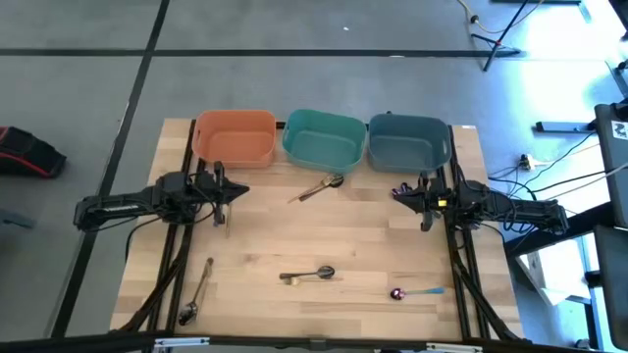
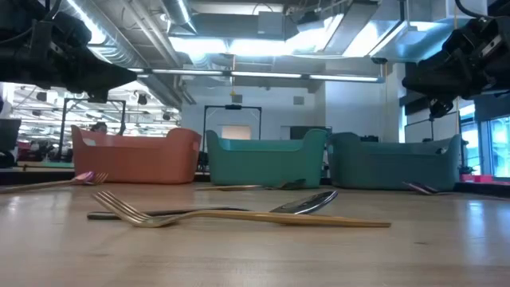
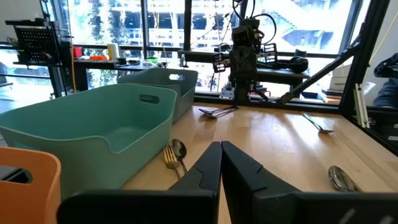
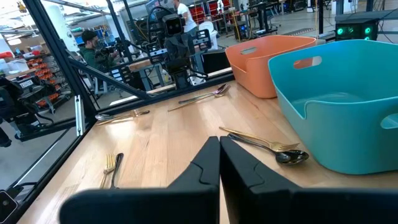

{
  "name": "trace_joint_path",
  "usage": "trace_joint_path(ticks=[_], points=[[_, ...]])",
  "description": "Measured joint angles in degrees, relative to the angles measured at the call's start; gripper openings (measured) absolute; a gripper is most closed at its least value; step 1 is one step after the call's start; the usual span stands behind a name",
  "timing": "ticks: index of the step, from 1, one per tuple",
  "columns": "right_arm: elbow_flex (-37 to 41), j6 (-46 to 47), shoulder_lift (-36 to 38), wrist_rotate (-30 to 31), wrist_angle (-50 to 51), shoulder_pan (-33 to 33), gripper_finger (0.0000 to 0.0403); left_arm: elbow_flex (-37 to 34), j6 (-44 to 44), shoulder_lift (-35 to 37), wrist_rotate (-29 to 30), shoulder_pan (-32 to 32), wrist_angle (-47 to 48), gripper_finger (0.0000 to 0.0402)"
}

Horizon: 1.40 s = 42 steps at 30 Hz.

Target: Sort silverware by color (type)

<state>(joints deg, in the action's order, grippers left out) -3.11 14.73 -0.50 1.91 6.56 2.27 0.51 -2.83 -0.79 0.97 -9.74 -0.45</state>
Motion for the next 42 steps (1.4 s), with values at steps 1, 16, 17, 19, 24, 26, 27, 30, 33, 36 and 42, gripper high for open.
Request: trace_joint_path(ticks=[1, 16, 17, 19, 24, 26, 27, 30, 33, 36, 42], points=[[0.0, 0.0, 0.0, 0.0, 0.0, 0.0, 0.0002, 0.0, 0.0, 0.0, 0.0, 0.0, 0.0, 0.0006], [0.0, 0.0, 0.0, 0.0, 0.0, 0.0, 0.0002, 0.0, 0.0, 0.0, 0.0, 0.0, 0.0, 0.0006], [0.0, 0.0, 0.0, 0.0, 0.0, 0.0, 0.0002, 0.0, 0.0, 0.0, 0.0, 0.0, 0.0, 0.0006], [0.0, 0.0, 0.0, 0.0, 0.0, 0.0, 0.0002, 0.0, 0.0, 0.0, 0.0, 0.0, 0.0, 0.0006], [0.0, 0.0, 0.0, 0.0, 0.0, 0.0, 0.0002, 0.0, 0.0, 0.0, 0.0, 0.0, 0.0, 0.0006], [0.0, 0.0, 0.0, 0.0, 0.0, 0.0, 0.0002, 0.0, 0.0, 0.0, 0.0, 0.0, 0.0, 0.0006], [0.0, 0.0, 0.0, 0.0, 0.0, 0.0, 0.0002, 0.0, 0.0, 0.0, 0.0, 0.0, 0.0, 0.0006], [0.0, 0.0, 0.0, 0.0, 0.0, 0.0, 0.0002, 0.0, 0.0, 0.0, 0.0, 0.0, 0.0, 0.0006], [0.0, 0.0, 0.0, 0.0, -0.1, 0.0, 0.0002, 0.0, 0.0, 0.0, 0.0, 0.0, 0.0, 0.0006], [0.0, 0.0, 0.0, 0.4, -0.3, 0.0, 0.0002, 0.0, 0.0, 0.0, 0.0, 0.0, 0.0, 0.0006], [0.0, 0.0, 0.0, 1.6, -0.4, 0.0, 0.0002, 0.0, 0.0, 0.0, 0.0, 0.0, 0.0, 0.0006]])
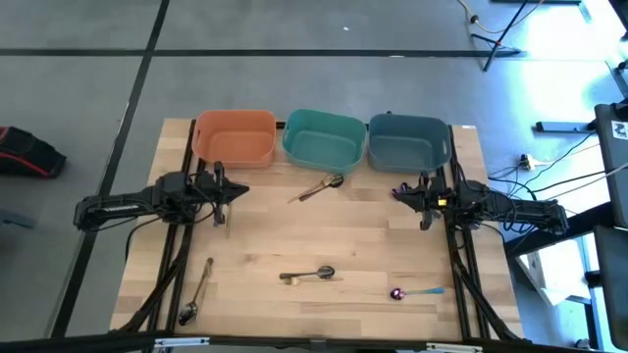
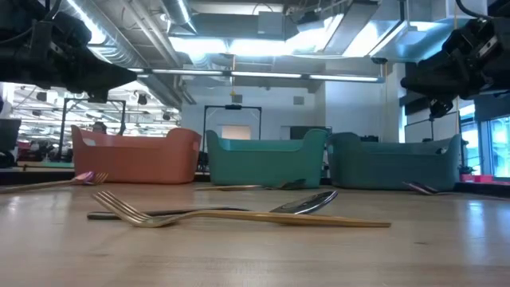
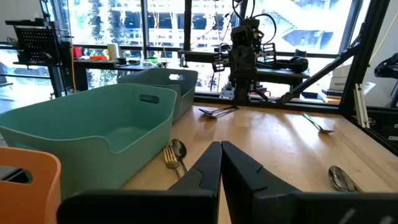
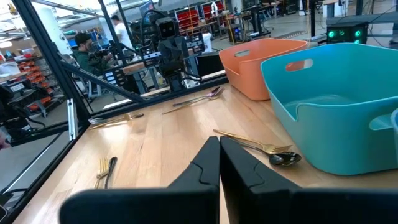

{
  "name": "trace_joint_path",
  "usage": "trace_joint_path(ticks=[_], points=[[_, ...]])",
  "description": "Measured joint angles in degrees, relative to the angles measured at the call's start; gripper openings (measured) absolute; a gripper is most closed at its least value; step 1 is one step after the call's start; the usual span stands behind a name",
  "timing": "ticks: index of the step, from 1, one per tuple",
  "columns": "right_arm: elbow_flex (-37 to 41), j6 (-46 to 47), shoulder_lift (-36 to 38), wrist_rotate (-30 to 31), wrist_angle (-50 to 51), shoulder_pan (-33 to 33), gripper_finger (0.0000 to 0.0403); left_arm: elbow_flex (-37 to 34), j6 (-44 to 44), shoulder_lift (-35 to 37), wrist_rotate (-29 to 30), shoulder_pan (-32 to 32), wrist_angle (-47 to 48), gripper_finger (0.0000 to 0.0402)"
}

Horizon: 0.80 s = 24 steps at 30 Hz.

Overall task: Sort silverware by color (type)
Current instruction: Put the blue spoon into the blue bin

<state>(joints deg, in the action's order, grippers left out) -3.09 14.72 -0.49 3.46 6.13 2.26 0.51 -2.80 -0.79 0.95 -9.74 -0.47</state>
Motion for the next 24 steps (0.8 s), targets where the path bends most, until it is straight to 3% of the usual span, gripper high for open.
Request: trace_joint_path(ticks=[10, 16, 24], points=[[-0.3, -0.6, -1.7, 2.9, -4.0, 0.0, 0.0002, -0.1, 4.9, 0.0, 1.4, 0.0, -8.0, 0.0006], [-4.7, -1.2, -10.7, 9.5, -3.6, 0.0, 0.0002, -0.1, 4.4, 0.0, 5.5, 0.0, -10.5, 0.0006], [-18.1, 1.1, -28.3, 16.4, 16.8, 0.0, 0.0002, -0.1, -1.9, 0.0, 2.9, 0.0, -10.6, 0.0006]])
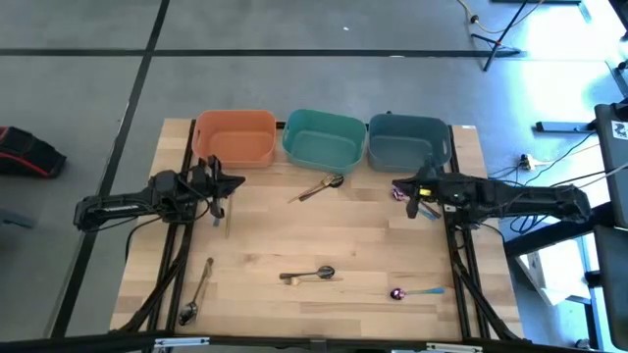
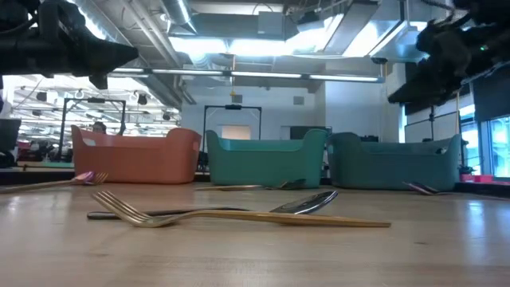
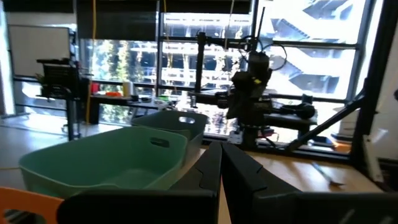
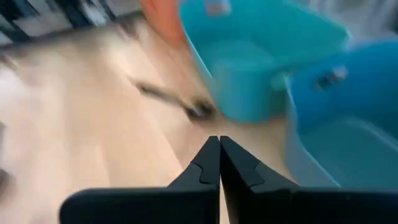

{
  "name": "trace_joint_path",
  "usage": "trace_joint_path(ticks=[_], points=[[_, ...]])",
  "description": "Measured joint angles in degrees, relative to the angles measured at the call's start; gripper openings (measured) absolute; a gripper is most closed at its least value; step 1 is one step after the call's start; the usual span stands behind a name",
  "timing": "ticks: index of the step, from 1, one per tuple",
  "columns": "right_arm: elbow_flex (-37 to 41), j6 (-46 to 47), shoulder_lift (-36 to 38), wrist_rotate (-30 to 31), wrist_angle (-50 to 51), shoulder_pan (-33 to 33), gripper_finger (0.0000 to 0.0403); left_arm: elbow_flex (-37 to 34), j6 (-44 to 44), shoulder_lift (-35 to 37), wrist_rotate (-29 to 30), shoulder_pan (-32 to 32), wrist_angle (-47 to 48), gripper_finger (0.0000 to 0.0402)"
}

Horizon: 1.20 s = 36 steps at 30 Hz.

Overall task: Sort silverware by color (type)
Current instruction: Put the blue spoon into the blue bin

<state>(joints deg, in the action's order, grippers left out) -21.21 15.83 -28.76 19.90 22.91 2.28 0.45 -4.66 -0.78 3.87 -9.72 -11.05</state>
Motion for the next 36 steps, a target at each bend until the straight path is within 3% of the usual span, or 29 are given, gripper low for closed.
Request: trace_joint_path(ticks=[8, 17, 21, 29, 36], points=[[-6.7, 14.7, -12.6, 1.1, 16.3, 1.3, 0.0015, 0.0, -1.0, 0.0, -1.9, 0.0, 0.0, 0.0006], [-8.9, 18.4, -26.4, -12.9, 26.7, 10.4, 0.0137, 0.0, -1.2, 0.0, -1.9, 0.0, 0.0, 0.0006], [-8.9, 17.3, -32.6, -13.5, 26.2, 12.3, 0.0166, 0.0, -1.2, 0.0, -1.9, 0.0, 0.0, 0.0006], [-8.9, 15.4, -42.2, -15.9, 24.2, 12.5, 0.0154, 0.0, -1.2, 0.0, -1.9, 0.0, 0.0, 0.0006], [-9.1, 15.1, -45.3, -15.1, 23.4, 12.4, 0.0130, 0.0, -1.2, 0.0, -1.9, 0.0, 0.3, 0.0006]])
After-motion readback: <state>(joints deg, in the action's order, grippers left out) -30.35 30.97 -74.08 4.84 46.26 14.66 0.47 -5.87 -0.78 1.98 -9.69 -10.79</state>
